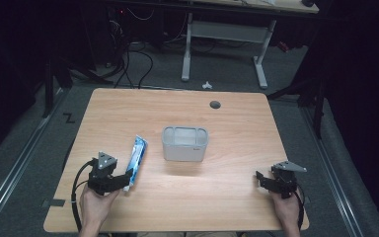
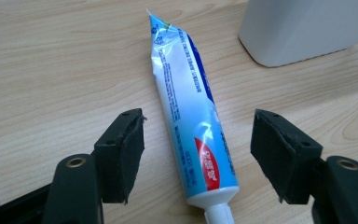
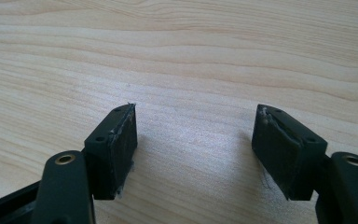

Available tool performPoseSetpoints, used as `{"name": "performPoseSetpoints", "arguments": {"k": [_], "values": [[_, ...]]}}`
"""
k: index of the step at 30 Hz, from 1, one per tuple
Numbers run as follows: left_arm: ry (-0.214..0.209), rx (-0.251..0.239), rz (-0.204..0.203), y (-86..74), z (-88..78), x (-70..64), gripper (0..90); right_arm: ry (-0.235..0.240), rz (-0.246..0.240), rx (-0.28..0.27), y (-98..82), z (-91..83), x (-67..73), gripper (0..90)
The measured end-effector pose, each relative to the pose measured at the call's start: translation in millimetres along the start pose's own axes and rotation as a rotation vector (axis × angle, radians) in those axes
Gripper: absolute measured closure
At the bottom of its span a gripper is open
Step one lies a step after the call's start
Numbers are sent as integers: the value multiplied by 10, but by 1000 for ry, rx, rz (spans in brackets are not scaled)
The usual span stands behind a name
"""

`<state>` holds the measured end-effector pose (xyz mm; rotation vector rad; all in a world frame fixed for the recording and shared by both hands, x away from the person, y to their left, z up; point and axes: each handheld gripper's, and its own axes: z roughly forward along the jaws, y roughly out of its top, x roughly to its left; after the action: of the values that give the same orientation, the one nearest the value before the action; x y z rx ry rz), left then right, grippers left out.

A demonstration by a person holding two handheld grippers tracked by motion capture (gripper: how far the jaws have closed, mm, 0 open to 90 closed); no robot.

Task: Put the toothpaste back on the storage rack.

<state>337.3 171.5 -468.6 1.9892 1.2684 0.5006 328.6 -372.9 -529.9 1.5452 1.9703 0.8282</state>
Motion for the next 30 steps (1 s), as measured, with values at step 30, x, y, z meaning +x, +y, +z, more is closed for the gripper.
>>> {"name": "performPoseSetpoints", "arguments": {"k": [30], "values": [[19,146,-6,558,492,90,344,3,3,2,1,-1,5,308]]}}
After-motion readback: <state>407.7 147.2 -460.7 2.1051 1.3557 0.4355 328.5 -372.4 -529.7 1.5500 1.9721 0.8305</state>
